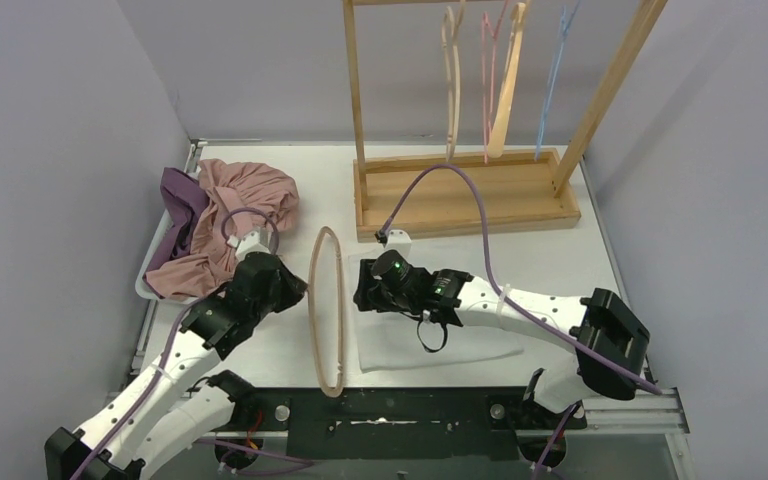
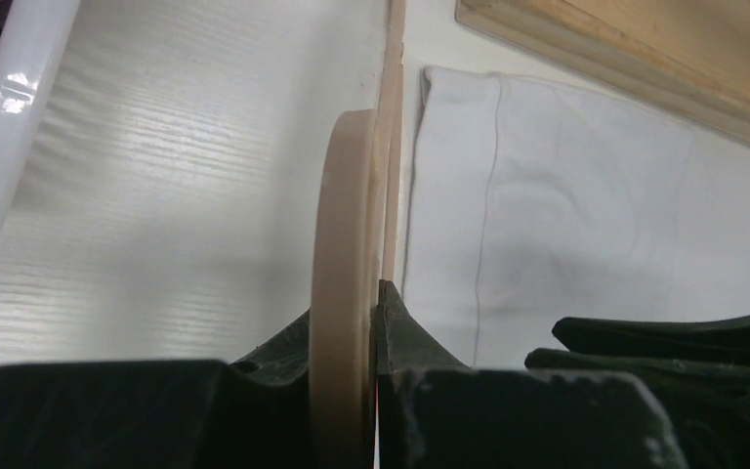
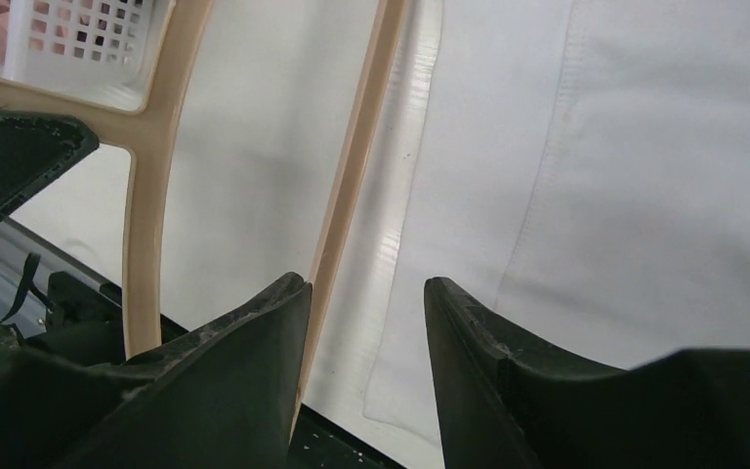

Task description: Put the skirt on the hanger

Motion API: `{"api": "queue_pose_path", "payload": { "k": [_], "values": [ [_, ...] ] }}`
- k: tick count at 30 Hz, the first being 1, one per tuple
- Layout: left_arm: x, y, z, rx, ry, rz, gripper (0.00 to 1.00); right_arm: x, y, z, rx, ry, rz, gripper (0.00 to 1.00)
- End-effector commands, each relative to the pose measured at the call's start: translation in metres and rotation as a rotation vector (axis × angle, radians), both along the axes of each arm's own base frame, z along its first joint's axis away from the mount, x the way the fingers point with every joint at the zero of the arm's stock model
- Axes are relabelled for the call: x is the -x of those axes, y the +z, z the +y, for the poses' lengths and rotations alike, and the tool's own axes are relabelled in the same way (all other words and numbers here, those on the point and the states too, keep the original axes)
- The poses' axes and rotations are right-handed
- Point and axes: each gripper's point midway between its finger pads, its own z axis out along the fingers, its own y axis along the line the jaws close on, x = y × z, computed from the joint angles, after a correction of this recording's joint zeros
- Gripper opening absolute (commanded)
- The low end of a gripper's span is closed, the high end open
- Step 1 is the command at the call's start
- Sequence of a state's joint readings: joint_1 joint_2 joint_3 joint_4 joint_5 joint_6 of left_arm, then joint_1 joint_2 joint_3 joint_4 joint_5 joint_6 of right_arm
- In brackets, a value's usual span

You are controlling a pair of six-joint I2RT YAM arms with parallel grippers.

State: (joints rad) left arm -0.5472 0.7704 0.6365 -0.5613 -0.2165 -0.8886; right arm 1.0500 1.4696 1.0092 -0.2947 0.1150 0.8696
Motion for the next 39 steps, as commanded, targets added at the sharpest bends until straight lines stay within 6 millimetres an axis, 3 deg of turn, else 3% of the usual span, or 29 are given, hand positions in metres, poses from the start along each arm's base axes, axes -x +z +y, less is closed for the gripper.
{"api": "queue_pose_path", "payload": {
  "k": [1,4,8,11,21,26,29,39],
  "values": [
    [-0.023,0.026,0.0,-0.068,0.04,-0.127,0.0,-0.009,0.015,0.019,-0.054,0.047,-0.082,0.48],
    [-0.024,0.032,-0.006,-0.122,0.053,-0.139,0.0,-0.006,0.022,0.035,-0.114,0.114,-0.102,0.54],
    [-0.022,0.032,-0.021,-0.152,0.057,-0.13,0.0,0.004,0.035,0.054,-0.231,0.217,-0.134,0.72],
    [-0.018,0.025,-0.026,-0.176,0.088,-0.086,0.01,0.006,0.034,0.06,-0.252,0.251,-0.133,0.77],
    [-0.01,0.012,-0.055,-0.111,0.066,0.006,0.42,0.015,0.013,0.057,-0.279,0.277,-0.133,0.83],
    [-0.012,0.039,-0.077,0.017,0.014,-0.035,0.49,0.016,0.009,0.051,-0.286,0.254,-0.148,0.84],
    [-0.014,0.055,-0.081,0.055,0.01,-0.066,0.5,0.016,0.008,0.048,-0.273,0.236,-0.154,0.85],
    [-0.014,0.078,-0.105,0.16,-0.097,-0.125,0.48,0.014,0.013,0.044,-0.242,0.187,-0.195,0.85]
  ]
}}
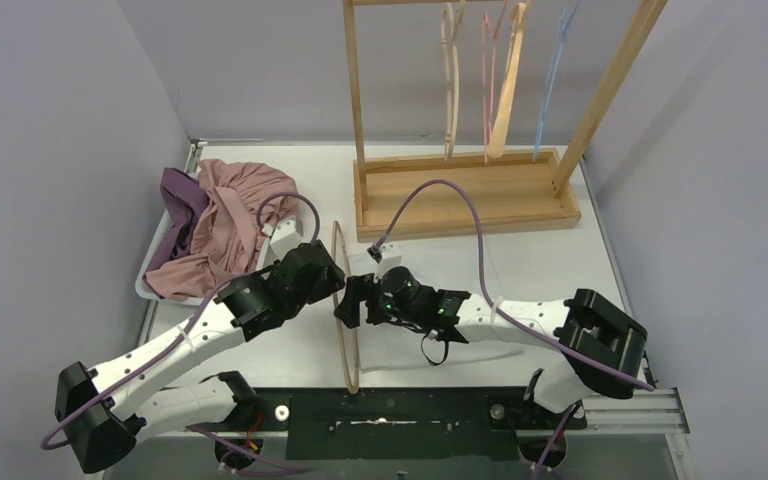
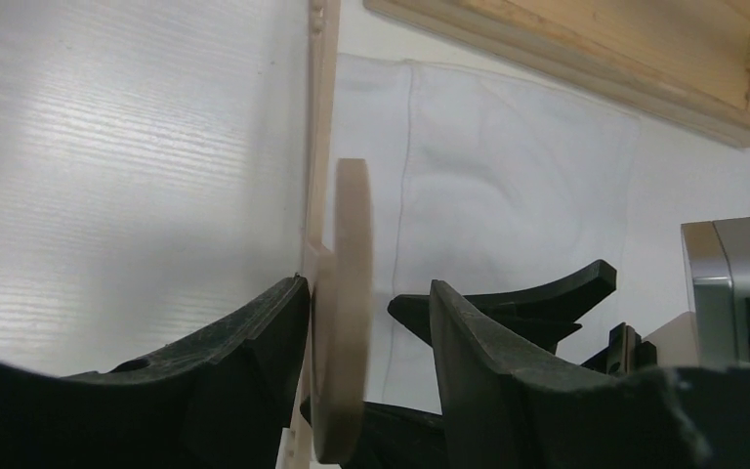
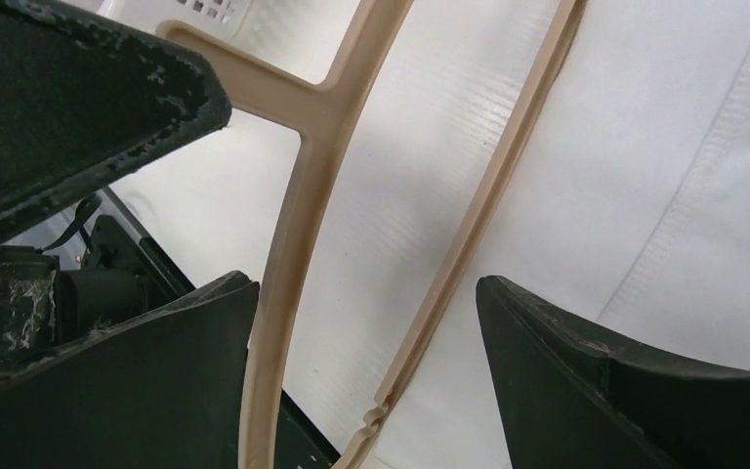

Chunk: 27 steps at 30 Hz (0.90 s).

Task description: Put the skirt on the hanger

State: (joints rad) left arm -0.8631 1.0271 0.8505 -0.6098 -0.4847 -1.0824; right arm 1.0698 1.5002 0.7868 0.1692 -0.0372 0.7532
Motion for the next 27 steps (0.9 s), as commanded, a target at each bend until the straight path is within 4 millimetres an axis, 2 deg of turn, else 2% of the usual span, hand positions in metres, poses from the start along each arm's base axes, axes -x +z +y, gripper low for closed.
{"api": "queue_pose_path", "payload": {
  "k": [1,6,9,14,17,20,25,27],
  "values": [
    [-0.008,0.056,-0.044,0.225,-0.115,-0.118,0.47,-0.005,0.036,0.011,-0.075,-0.039,-0.095,0.84],
    [-0.005,0.068,-0.058,0.308,-0.154,-0.12,0.43,-0.003,0.038,0.013,-0.029,-0.084,-0.116,0.82],
    [-0.003,0.069,-0.06,0.348,-0.136,-0.095,0.43,-0.006,0.031,0.011,-0.01,-0.137,-0.096,0.77],
    [-0.003,0.064,-0.065,0.419,-0.125,-0.049,0.38,-0.014,0.021,-0.002,0.01,-0.274,-0.07,0.57],
    [-0.004,0.062,-0.067,0.447,-0.131,-0.04,0.36,-0.014,0.02,-0.006,0.001,-0.304,-0.071,0.48],
    [-0.009,0.06,-0.063,0.455,-0.121,-0.039,0.35,-0.01,0.018,-0.002,-0.027,-0.28,-0.063,0.41],
    [-0.016,0.061,-0.051,0.45,-0.101,-0.044,0.36,-0.011,0.011,0.0,0.007,-0.283,-0.05,0.14],
    [-0.019,0.065,-0.044,0.436,-0.097,-0.055,0.38,-0.013,0.013,-0.005,0.016,-0.307,-0.05,0.12]
  ]
}}
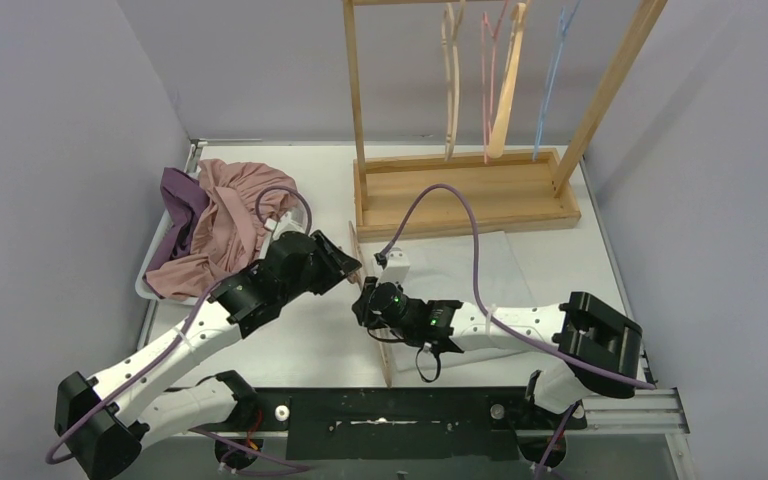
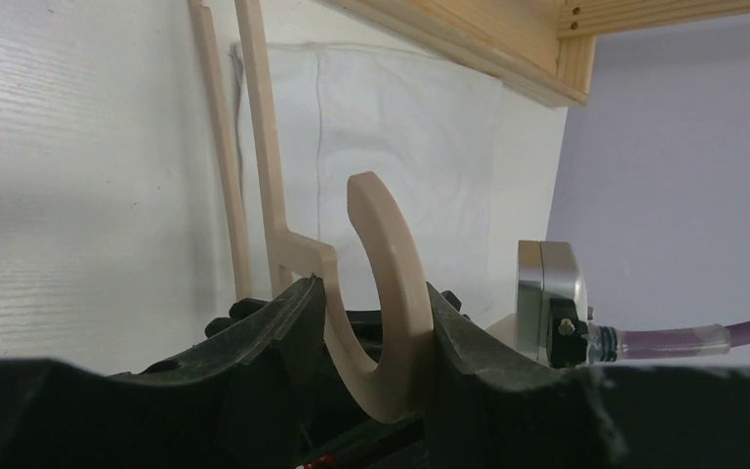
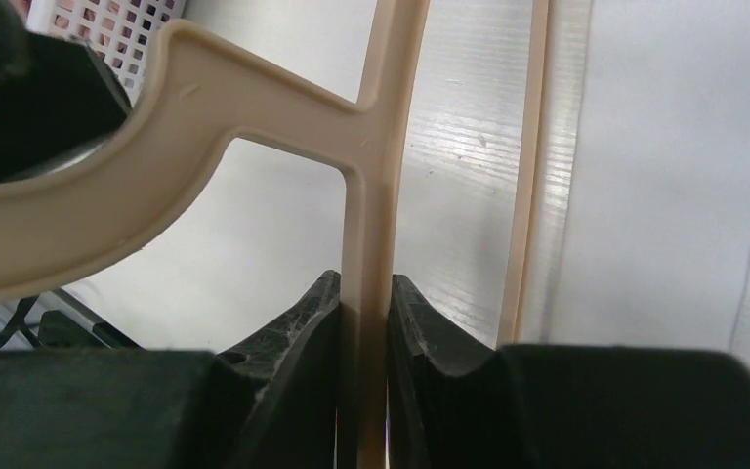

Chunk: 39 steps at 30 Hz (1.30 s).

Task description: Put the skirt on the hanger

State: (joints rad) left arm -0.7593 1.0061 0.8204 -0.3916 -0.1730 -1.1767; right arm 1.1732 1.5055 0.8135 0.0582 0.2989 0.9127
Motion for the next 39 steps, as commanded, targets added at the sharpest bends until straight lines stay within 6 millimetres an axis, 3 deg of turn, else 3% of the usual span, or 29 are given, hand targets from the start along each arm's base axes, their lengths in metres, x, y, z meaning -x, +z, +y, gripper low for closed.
{"api": "queue_pose_path", "payload": {
  "k": [1,4,11,15,18,22,27,31,34,39],
  "values": [
    [-0.013,0.037,0.002,0.08,0.002,-0.089,0.39,-0.008,0.021,0.006,-0.053,-0.054,-0.033,0.12],
    [-0.017,0.046,0.009,0.075,-0.001,-0.108,0.48,-0.008,0.021,0.0,-0.064,-0.066,-0.036,0.15],
    [-0.02,0.079,0.016,0.062,-0.058,-0.172,0.67,-0.006,0.02,-0.001,-0.041,0.002,-0.062,0.12],
    [-0.027,0.099,0.035,0.023,-0.022,-0.217,0.69,-0.003,0.022,-0.006,-0.055,0.027,-0.071,0.07],
    [-0.03,0.103,0.05,0.001,0.021,-0.232,0.7,0.0,0.023,-0.015,-0.086,0.032,-0.071,0.02],
    [-0.024,0.077,0.054,0.024,0.032,-0.165,0.69,0.004,0.037,-0.021,-0.201,0.081,-0.081,0.0],
    [-0.008,0.029,0.037,0.114,-0.034,-0.054,0.59,0.011,0.047,-0.031,-0.371,0.119,-0.057,0.0],
    [0.005,-0.004,0.012,0.186,-0.134,0.025,0.54,0.009,0.038,-0.041,-0.42,0.091,-0.02,0.0],
    [0.011,-0.02,-0.005,0.148,-0.164,0.051,0.53,0.01,0.029,-0.047,-0.413,0.08,-0.011,0.0],
    [0.02,-0.059,-0.035,0.114,-0.218,0.132,0.49,0.014,-0.009,-0.069,-0.326,0.033,0.016,0.0]
  ]
}}
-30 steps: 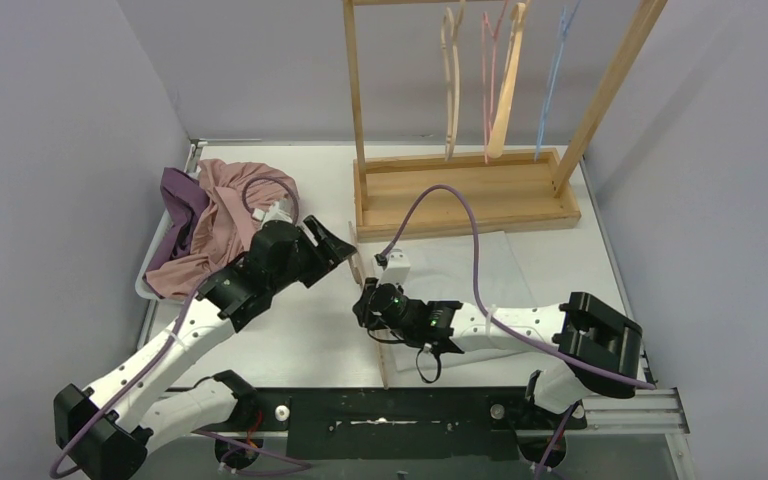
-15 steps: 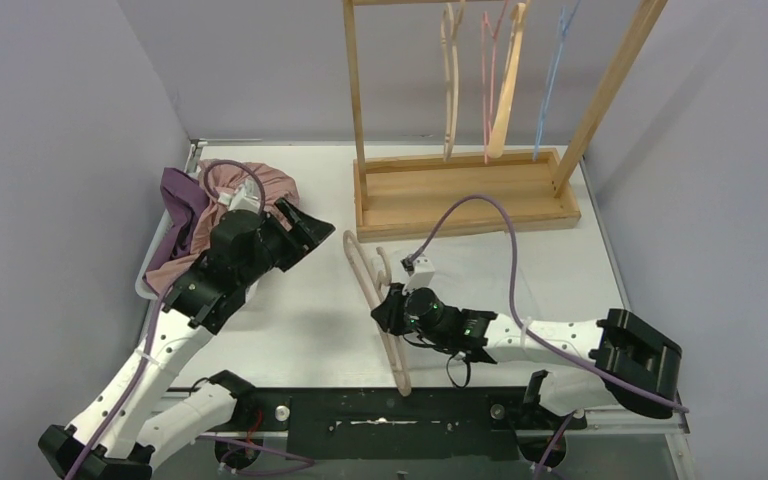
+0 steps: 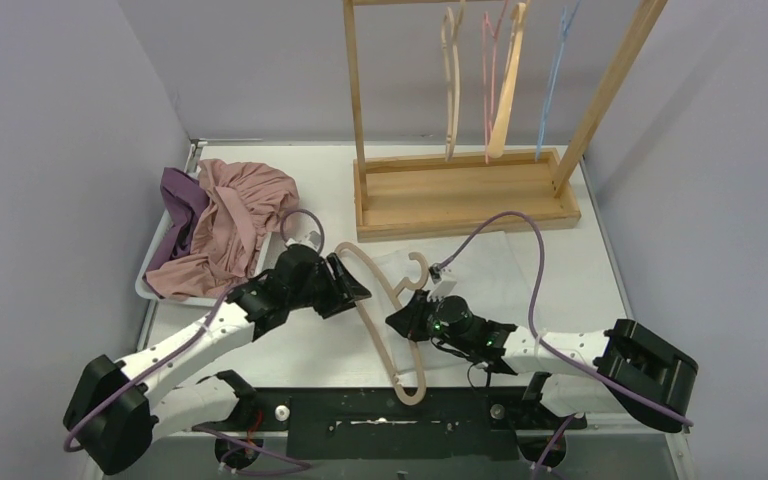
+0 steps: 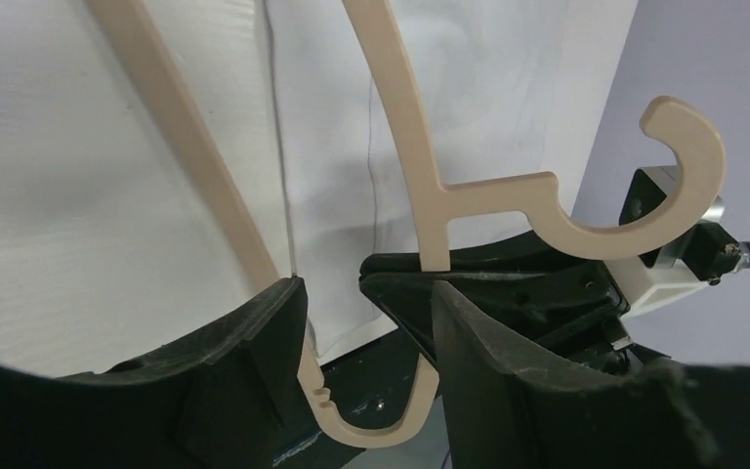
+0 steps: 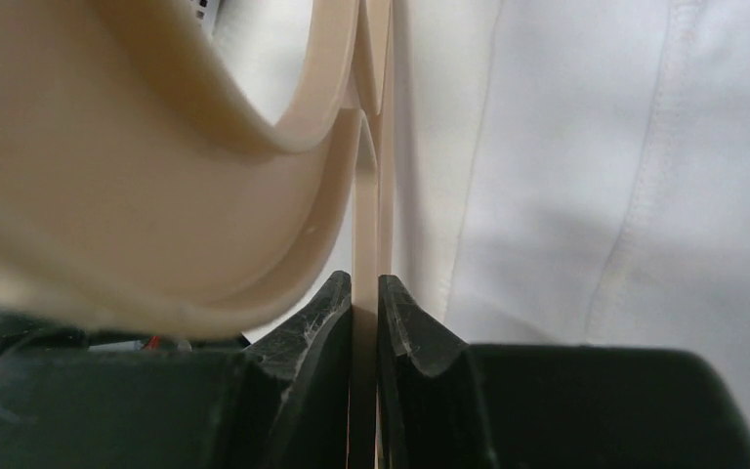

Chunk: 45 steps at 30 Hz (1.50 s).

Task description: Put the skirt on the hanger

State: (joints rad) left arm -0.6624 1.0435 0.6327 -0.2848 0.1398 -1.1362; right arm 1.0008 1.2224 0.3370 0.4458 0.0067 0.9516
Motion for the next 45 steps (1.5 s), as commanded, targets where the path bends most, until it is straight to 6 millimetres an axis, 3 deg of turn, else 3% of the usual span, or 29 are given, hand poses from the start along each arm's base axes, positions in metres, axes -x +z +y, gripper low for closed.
{"api": "queue_pose_path", "payload": {
  "k": [1,8,12,15,28,30,32,34,35,42,45],
  "values": [
    [-0.011,0.005,-0.035,0.077,-0.032,-0.045,0.48,-0.006,0.006,-0.008,-0.051,-0.052,-0.046,0.0],
    [-0.012,-0.033,-0.065,-0.007,-0.061,0.063,0.42,0.0,-0.02,-0.03,0.043,-0.08,-0.089,0.0],
    [-0.01,-0.067,-0.069,-0.117,-0.079,0.147,0.38,0.003,-0.03,-0.037,0.054,-0.086,-0.095,0.0],
    [-0.009,-0.08,-0.075,-0.154,-0.11,0.181,0.38,0.002,-0.032,-0.04,0.057,-0.096,-0.098,0.0],
    [0.008,-0.14,-0.061,-0.508,-0.182,0.35,0.43,-0.003,-0.039,-0.051,0.078,-0.145,-0.118,0.0],
    [0.01,-0.148,-0.059,-0.544,-0.189,0.363,0.37,-0.003,-0.041,-0.053,0.084,-0.151,-0.12,0.0],
    [0.011,-0.154,-0.055,-0.572,-0.199,0.366,0.24,-0.003,-0.043,-0.056,0.087,-0.162,-0.122,0.0],
    [0.006,-0.15,-0.056,-0.58,-0.217,0.34,0.03,-0.003,-0.043,-0.059,0.085,-0.172,-0.122,0.0],
    [0.003,-0.144,-0.059,-0.576,-0.225,0.318,0.0,-0.004,-0.042,-0.059,0.083,-0.175,-0.124,0.0],
    [-0.018,-0.062,-0.089,-0.448,-0.257,0.196,0.0,-0.008,-0.033,-0.061,0.093,-0.195,-0.133,0.0],
    [-0.017,-0.039,-0.092,-0.412,-0.257,0.183,0.0,-0.01,-0.032,-0.062,0.101,-0.206,-0.134,0.0]
  ]
}}
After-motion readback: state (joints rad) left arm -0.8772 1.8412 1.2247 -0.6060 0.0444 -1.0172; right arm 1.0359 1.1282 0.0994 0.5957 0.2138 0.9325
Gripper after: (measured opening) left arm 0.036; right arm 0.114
